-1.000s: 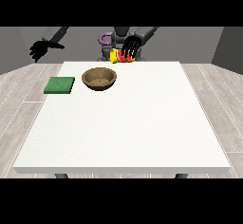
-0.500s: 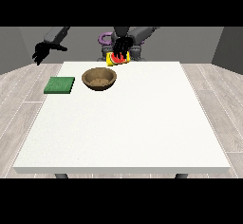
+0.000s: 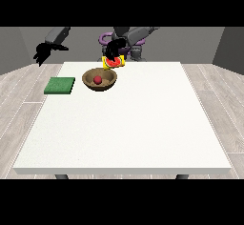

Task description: Pick the cup and pour the ball into the bowl, then pick the bowl and place it on the pad

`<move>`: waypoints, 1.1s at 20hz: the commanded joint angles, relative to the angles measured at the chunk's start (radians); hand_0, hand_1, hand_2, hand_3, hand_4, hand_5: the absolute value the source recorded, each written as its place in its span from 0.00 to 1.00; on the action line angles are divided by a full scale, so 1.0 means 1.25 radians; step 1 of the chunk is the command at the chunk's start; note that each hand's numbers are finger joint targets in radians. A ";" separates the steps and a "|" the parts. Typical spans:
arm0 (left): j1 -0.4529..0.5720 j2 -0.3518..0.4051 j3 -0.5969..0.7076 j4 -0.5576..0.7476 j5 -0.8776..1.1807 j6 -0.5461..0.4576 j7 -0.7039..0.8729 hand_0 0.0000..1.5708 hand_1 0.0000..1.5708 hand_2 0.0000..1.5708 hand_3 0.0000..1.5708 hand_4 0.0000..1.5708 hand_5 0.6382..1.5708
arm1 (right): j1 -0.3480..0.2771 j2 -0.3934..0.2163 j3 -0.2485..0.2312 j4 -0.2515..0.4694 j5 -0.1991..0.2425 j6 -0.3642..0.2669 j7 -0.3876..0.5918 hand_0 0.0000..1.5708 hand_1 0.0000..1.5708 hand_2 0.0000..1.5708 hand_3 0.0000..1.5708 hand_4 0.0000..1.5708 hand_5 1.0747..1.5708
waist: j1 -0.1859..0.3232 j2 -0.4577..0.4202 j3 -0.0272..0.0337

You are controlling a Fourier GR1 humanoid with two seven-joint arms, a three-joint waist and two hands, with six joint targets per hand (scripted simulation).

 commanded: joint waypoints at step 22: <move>0.000 0.042 0.234 -0.181 0.044 -0.032 -0.103 0.23 0.23 1.00 1.00 0.63 0.98 | 0.033 -0.004 -0.024 0.055 -0.032 -0.004 0.041 0.00 0.00 0.00 0.00 0.29 0.97 | 0.141 -0.036 -0.0038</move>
